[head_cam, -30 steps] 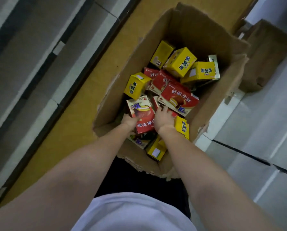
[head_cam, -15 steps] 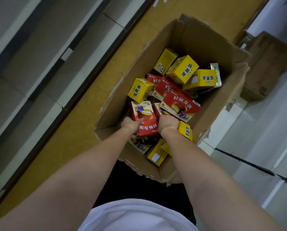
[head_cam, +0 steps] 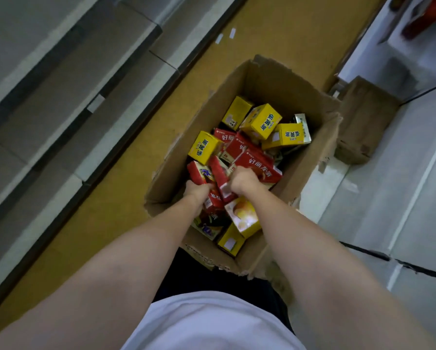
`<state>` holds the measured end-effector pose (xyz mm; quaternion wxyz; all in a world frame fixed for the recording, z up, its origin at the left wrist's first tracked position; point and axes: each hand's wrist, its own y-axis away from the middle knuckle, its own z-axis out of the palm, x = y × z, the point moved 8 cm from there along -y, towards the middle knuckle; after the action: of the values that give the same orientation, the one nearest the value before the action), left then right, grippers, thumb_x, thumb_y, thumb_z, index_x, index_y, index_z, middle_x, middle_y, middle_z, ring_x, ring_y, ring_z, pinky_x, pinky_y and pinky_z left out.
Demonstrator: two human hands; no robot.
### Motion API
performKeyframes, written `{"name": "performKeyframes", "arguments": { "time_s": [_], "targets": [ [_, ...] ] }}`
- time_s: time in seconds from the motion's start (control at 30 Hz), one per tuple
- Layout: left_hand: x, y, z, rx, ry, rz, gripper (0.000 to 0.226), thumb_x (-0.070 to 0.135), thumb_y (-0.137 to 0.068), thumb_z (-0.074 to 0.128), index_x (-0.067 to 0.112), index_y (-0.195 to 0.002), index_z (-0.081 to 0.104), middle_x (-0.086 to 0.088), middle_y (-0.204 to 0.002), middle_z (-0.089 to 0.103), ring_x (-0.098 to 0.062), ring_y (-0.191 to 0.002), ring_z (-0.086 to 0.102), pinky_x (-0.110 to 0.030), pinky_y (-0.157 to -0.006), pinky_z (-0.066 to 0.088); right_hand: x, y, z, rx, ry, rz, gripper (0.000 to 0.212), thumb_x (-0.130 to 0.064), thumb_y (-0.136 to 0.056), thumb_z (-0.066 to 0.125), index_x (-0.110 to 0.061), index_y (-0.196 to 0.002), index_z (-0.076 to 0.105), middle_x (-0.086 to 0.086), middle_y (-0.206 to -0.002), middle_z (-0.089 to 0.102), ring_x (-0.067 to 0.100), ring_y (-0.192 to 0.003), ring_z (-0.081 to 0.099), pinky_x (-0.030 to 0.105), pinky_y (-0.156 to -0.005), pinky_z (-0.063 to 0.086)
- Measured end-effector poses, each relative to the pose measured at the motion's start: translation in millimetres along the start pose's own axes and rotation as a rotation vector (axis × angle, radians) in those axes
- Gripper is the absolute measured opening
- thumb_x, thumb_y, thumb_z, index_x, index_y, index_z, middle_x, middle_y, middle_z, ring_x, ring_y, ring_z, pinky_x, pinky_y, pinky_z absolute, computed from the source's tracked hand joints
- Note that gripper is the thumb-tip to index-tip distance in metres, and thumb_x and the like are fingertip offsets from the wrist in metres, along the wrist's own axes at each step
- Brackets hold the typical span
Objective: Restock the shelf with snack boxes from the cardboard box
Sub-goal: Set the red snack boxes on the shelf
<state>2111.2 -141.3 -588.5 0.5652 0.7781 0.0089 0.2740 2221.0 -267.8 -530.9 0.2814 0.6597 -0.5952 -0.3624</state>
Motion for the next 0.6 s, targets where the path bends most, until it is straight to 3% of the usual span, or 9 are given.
{"name": "performKeyframes", "arguments": {
  "time_s": [0.03,0.1,0.17,0.23,0.37,0.47,0.53,0.6],
  "targets": [
    [2,2,-1,0.010,0.007,0.006,0.052,0.026,-0.080,0.076,0.013,-0.121,0.046,-0.014,-0.112,0.066,-0.031,-0.093,0.068,-0.051,-0.089,0.055,0,2,7,-0.020,-0.029,-0.009,0.065,-0.044,-0.074,0.081,-0.005,-0.122,0.061,0.011,-0.116,0.067,0.030,-0.109,0.064,0.035,-0.085,0.054],
    [5,4,-6,0.041,0.003,0.007,0.055,0.034,-0.084,0.074,0.012,-0.124,0.042,-0.015,-0.116,0.064,-0.033,-0.098,0.066,-0.051,-0.092,0.054,-3,9,21,-0.064,-0.118,-0.057,0.046,-0.034,-0.083,0.074,-0.008,-0.120,0.067,0.011,-0.119,0.067,0.030,-0.110,0.064,0.034,-0.088,0.052],
    [3,6,-11,0.039,-0.011,-0.001,0.066,0.040,-0.079,0.079,0.013,-0.125,0.039,-0.015,-0.117,0.061,-0.035,-0.103,0.064,-0.052,-0.094,0.052,-6,16,26,-0.064,-0.147,-0.101,0.031,-0.024,-0.094,0.060,-0.010,-0.120,0.069,0.012,-0.122,0.067,0.029,-0.113,0.062,0.030,-0.087,0.049],
    [1,6,-15,0.023,-0.079,0.011,0.072,0.038,-0.070,0.086,0.015,-0.121,0.040,-0.012,-0.116,0.061,-0.034,-0.104,0.064,-0.053,-0.094,0.052,-8,18,26,-0.046,-0.134,-0.134,0.030,-0.020,-0.100,0.051,-0.013,-0.123,0.070,0.008,-0.126,0.067,0.026,-0.117,0.060,0.028,-0.090,0.048],
    [3,10,-20,0.016,-0.110,0.026,0.076,0.030,-0.064,0.091,0.017,-0.121,0.041,-0.011,-0.116,0.063,-0.031,-0.101,0.065,-0.053,-0.091,0.053,-7,16,23,-0.004,-0.142,-0.138,0.028,-0.016,-0.098,0.054,-0.022,-0.114,0.075,0.001,-0.125,0.069,0.024,-0.115,0.061,0.023,-0.087,0.046],
    [8,17,-24,0.023,-0.179,0.034,0.078,0.026,-0.066,0.090,0.017,-0.125,0.040,-0.011,-0.116,0.061,-0.032,-0.106,0.063,-0.053,-0.093,0.052,-11,16,25,-0.017,-0.111,-0.148,0.025,-0.018,-0.099,0.054,-0.017,-0.115,0.073,0.005,-0.124,0.067,0.026,-0.113,0.062,0.028,-0.087,0.050],
    [9,21,-27,0.024,-0.208,0.060,0.073,0.022,-0.066,0.090,0.018,-0.121,0.042,-0.010,-0.116,0.063,-0.030,-0.105,0.064,-0.053,-0.094,0.052,-16,17,28,-0.008,-0.124,-0.144,0.024,-0.025,-0.100,0.054,-0.010,-0.114,0.066,0.011,-0.118,0.067,0.027,-0.103,0.064,0.032,-0.075,0.050],
    [9,22,-33,0.042,-0.263,0.099,0.063,0.015,-0.070,0.087,0.020,-0.114,0.042,-0.010,-0.116,0.064,-0.030,-0.105,0.063,-0.051,-0.096,0.051,-17,13,34,0.009,-0.148,-0.115,0.027,-0.034,-0.099,0.056,-0.009,-0.106,0.058,0.012,-0.108,0.066,0.025,-0.088,0.058,0.029,-0.062,0.040]
  ]
}}
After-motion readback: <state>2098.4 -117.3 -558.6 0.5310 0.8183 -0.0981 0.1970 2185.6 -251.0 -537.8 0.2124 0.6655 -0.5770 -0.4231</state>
